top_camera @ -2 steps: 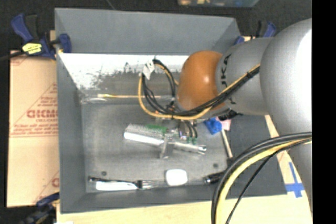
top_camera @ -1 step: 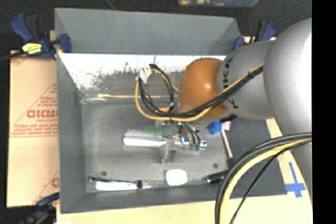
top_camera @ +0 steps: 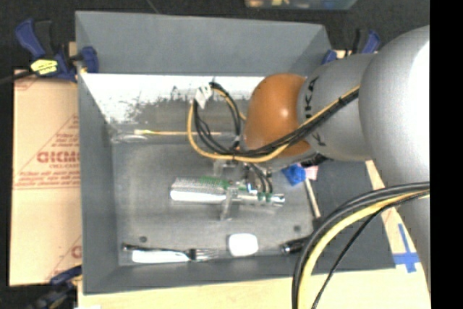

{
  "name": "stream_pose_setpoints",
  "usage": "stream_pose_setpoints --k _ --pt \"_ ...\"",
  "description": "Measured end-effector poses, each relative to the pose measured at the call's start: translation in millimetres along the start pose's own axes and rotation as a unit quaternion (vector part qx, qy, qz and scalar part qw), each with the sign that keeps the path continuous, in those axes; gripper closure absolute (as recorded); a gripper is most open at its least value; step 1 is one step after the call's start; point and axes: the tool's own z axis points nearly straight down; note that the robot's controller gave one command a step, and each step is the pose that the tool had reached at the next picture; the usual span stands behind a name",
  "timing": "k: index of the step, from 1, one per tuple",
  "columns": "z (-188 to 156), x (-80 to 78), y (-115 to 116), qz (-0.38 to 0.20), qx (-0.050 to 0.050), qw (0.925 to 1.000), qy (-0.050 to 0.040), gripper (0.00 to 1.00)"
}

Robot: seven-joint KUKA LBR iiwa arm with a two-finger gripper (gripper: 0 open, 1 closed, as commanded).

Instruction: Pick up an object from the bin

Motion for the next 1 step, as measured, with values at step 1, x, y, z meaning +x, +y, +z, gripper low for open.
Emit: stream_pose_setpoints --k 1 --pt "-1.8 8.4 -1.0 -0.026 0.001 0.9997 -0.0041 0.0"
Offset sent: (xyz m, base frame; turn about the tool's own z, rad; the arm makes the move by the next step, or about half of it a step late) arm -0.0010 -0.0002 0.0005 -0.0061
